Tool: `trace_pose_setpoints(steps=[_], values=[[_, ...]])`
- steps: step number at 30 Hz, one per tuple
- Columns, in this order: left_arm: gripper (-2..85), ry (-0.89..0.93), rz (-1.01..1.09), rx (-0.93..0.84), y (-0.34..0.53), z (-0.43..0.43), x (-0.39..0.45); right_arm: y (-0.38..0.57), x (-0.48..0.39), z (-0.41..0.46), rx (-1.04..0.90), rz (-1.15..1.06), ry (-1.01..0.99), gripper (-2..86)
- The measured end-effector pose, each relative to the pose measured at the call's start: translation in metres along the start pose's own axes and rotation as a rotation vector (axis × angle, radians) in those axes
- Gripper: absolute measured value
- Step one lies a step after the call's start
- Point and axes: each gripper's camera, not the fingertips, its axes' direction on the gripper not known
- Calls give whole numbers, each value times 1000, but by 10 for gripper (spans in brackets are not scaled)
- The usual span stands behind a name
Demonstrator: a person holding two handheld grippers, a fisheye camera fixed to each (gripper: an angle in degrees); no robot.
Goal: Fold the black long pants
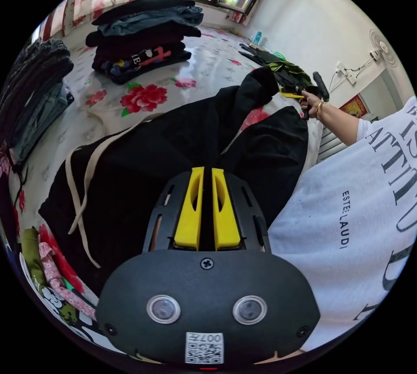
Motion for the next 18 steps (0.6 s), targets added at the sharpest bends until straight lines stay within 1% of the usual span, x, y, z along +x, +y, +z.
trace_pose_setpoints(steps=[2,4,5,8,10,12,14,18], values=[[35,14,-26,10,3,-4,-5,4,1,-15,73,-12,-8,51],[49,-24,-59,26,6,-13,-15,-3,-7,-22,93,-72,-5,62],[52,-42,-67,30,7,-16,-18,-11,-18,-23,86,-147,-12,68],[53,-230,-146,30,8,-31,-41,-37,-50,-12,56,-315,98,80],[51,-371,-188,43,3,-47,-62,-59,-62,1,41,-374,161,86],[54,-434,-211,73,-1,-58,-78,-91,-67,22,-24,-387,171,95],[67,-455,-214,62,-8,-59,-96,-112,-68,43,-103,-374,155,98],[99,-447,-258,-124,-26,-26,-141,-134,-73,95,-278,-315,175,90]])
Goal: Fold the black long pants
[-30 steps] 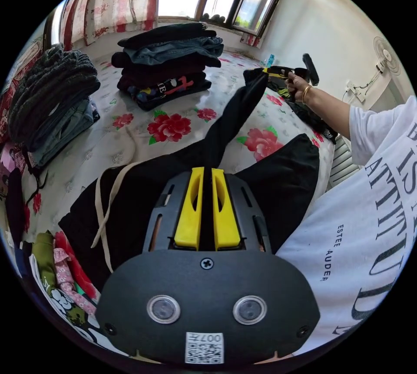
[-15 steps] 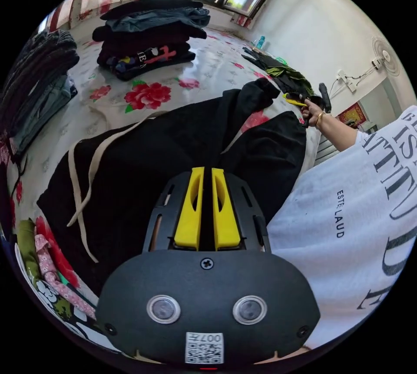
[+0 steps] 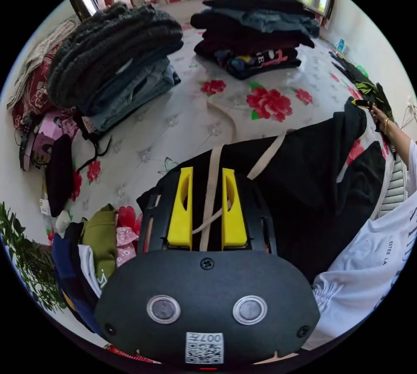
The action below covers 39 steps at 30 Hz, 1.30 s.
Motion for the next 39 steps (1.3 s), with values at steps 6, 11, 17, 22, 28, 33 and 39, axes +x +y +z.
trace_pose_setpoints(steps=[6,11,17,22,28,33,39], values=[[4,-22,-2,-208,-8,51,-1,5,-28,-80,289,-157,-69,21],[-6,-63,-26,-30,18,-11,-3,84,10,-216,800,-282,-360,13],[34,-41,-121,119,55,-51,-6,125,78,-165,554,25,-300,23],[64,-60,-176,41,58,-39,-5,167,100,-91,361,300,-310,28],[68,-88,-196,78,101,-71,5,164,20,-58,303,90,-241,34],[66,-50,-271,8,162,-75,20,120,-107,-15,194,-248,-123,41],[67,-145,-329,-93,235,-89,29,129,-209,37,120,-469,6,55]])
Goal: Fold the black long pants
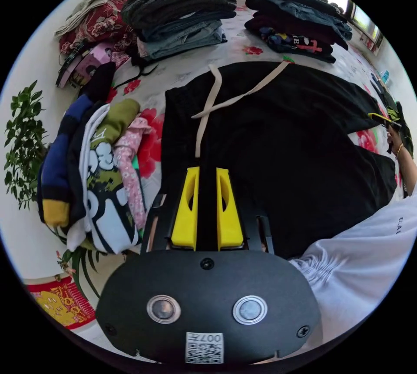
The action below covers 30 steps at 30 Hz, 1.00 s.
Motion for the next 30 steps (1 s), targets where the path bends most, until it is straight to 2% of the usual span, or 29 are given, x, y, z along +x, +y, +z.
trace_pose_setpoints(steps=[2,5,7,12,15,17,20,23,26,30], values=[[69,-39,-18,-17,15,-3,-9,7,-11,3,6,7,47,61],[78,-12,-59,-31,37,-5,-29,9,-13,-5,-60,104,-33,64],[90,54,-67,-38,51,-3,-44,17,-31,-26,19,98,-47,67],[124,162,-15,-93,59,27,-59,65,-132,-65,131,-51,-186,74],[138,145,37,-184,56,56,-63,97,-190,-56,65,-88,-234,72],[136,150,55,-181,58,59,-66,116,-216,-47,19,-90,-266,69],[103,165,75,-160,68,59,-77,142,-251,-32,-61,-98,-294,64],[5,216,92,-90,83,44,-93,161,-273,-24,-102,-116,-274,59],[-5,347,42,12,102,16,-124,169,-277,-27,-115,-89,-246,56],[-3,348,81,126,139,-18,-153,182,-278,-32,-113,-60,-254,54]])
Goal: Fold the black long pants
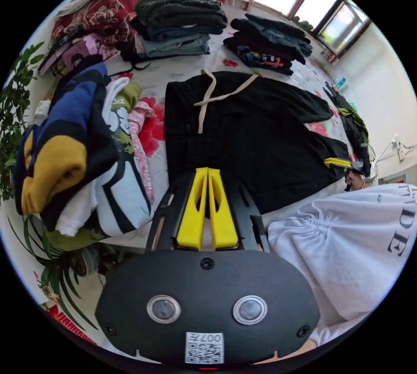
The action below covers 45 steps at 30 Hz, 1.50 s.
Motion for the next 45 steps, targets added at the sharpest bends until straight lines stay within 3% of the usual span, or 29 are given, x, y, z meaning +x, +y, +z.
trace_pose_setpoints(steps=[2,3,7,11,14,20,23,26,32,34,36,38,41,45], values=[[5,-30,-11,52,15,-6,-6,6,-1,-2,12,15,-2,54],[52,-38,-25,65,21,-1,-9,9,-3,-4,22,26,-3,53],[128,-24,-48,-57,12,46,-17,15,-5,-8,39,59,-4,52],[124,-100,-13,-259,-3,100,-16,20,-3,-15,45,61,-3,54],[62,-162,87,-307,-7,96,-9,24,5,-24,38,75,-29,56],[43,-74,146,-5,47,-12,-18,47,22,-44,63,93,-42,61],[47,-58,60,21,91,-26,-41,64,34,-56,82,108,-77,65],[54,15,-91,-171,127,31,-78,82,56,-75,71,136,-152,71],[59,12,-155,-208,152,54,-97,133,140,-160,190,300,80,77],[62,-48,-153,-247,156,60,-102,142,165,-166,146,343,111,80],[65,-57,-183,-268,160,69,-108,158,192,-150,-24,370,155,83],[74,-63,-219,-259,166,70,-113,177,204,-169,58,413,179,82],[89,-71,-337,-200,186,54,-124,216,238,-201,165,541,38,85],[92,74,-597,12,248,20,-146,295,294,-237,381,803,-160,87]])
